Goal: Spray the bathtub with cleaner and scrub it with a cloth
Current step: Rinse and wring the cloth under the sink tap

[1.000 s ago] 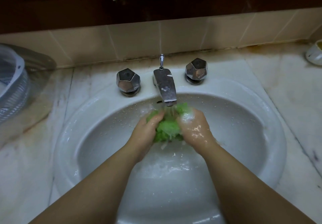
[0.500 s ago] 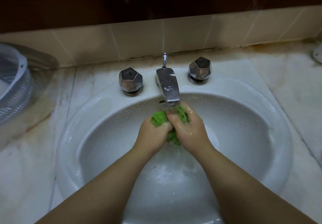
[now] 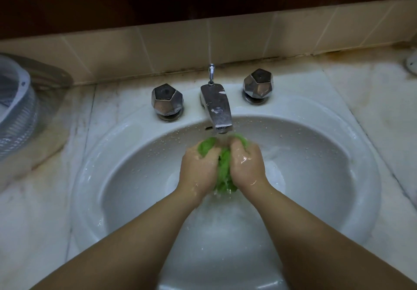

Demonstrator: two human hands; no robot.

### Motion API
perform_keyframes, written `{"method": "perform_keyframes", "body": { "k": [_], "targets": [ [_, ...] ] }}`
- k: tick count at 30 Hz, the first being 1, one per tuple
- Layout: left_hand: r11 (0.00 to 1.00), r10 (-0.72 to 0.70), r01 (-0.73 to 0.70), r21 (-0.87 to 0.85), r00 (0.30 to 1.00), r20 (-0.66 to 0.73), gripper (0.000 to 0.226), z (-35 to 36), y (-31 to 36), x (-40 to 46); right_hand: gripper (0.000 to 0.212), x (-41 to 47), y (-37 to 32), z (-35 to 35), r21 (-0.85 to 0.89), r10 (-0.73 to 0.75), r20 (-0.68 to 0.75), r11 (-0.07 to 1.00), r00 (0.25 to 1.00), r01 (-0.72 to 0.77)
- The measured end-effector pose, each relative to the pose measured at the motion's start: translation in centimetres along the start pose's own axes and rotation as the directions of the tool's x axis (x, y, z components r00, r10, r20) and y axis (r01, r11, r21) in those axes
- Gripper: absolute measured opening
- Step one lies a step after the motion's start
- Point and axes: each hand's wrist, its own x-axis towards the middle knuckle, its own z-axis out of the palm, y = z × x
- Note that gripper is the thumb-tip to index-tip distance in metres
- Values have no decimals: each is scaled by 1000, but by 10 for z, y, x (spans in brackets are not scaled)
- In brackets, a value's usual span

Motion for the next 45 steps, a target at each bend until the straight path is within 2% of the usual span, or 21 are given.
{"method": "perform_keyframes", "body": {
  "k": [3, 5, 6, 8, 10, 11, 14, 17, 19, 21, 23, 25, 28, 31, 33, 35, 37, 40, 41, 43, 45],
  "targets": [
    [999, -32, 31, 11, 998, 57, 25, -3, -2, -1, 37, 4, -1, 0, 87, 93, -47, 992, 995, -89],
    [997, -69, 75, -21, 980, 188, 23, -6, -5, -5, 23, 11, 0, -6, 138, 137, -68, 982, 988, -127],
    [997, -50, 64, -44, 964, 261, 32, -9, -10, -5, 10, 13, 1, -10, 160, 111, -79, 982, 991, -98],
    [998, 25, -2, -66, 932, 363, 44, -14, -16, -4, 18, 16, 3, -15, 179, 43, -105, 984, 994, -23],
    [996, 84, -94, 4, 909, 409, 51, -18, -16, -1, 10, 14, 2, -15, 211, 16, -81, 978, 997, 1],
    [988, 103, -139, 60, 906, 410, 48, -20, -13, 0, 4, 12, -1, -14, 227, 37, -45, 973, 998, -26],
    [965, 151, -219, 146, 915, 373, 27, -26, -11, 7, 31, 8, -6, -15, 380, 166, 82, 907, 983, -184],
    [969, 140, -200, 142, 926, 350, 28, -26, -9, 7, 52, 7, -2, -18, 269, 91, 182, 953, 979, -138],
    [976, 135, -182, 123, 939, 316, 39, -22, -9, 2, 43, 5, 2, -21, 120, -27, 227, 993, 973, 0],
    [980, 137, -167, 105, 960, 244, 39, -18, -10, 0, 21, 3, 5, -22, 0, -78, 255, 997, 964, 81],
    [977, 170, -188, 104, 971, 166, 32, -18, -8, -1, 40, -1, 4, -22, -123, -92, 252, 984, 963, 127],
    [955, 251, -270, 124, 956, 154, 30, -21, -5, -2, 40, 2, 5, -20, -178, -121, 207, 971, 971, 159],
    [852, 371, -431, 299, 898, 238, 39, -28, -5, -3, 23, 5, 0, -19, -130, -159, 121, 976, 980, 174],
    [793, 327, -415, 445, 907, 263, 35, -29, -7, 3, 5, 0, -2, -20, -9, -128, 87, 992, 988, 130],
    [805, 272, -350, 479, 936, 226, 17, -26, -6, 5, 26, -4, -4, -23, 47, -155, 102, 987, 983, 151],
    [863, 233, -277, 423, 960, 152, 12, -21, -5, 5, 42, -6, -1, -26, 107, -202, 172, 977, 964, 185],
    [957, 140, -159, 243, 986, 96, 20, -16, -9, 4, 38, -6, 1, -26, 96, -199, 242, 979, 950, 180],
    [994, 29, -17, -108, 993, 111, 36, -15, -11, 4, 14, -5, 3, -22, -118, -197, 212, 967, 957, 225],
    [980, 32, -8, -200, 992, 121, 39, -17, -10, 5, 21, -5, 3, -20, -186, -204, 189, 953, 961, 239],
    [966, 71, -22, -259, 981, 180, 43, -23, -6, 8, 36, -2, -2, -17, -272, -178, 152, 938, 972, 215],
    [975, 90, -17, -222, 943, 319, 49, -33, -4, 9, 31, 0, -7, -13, -262, -126, 124, 952, 984, 155]
  ]
}}
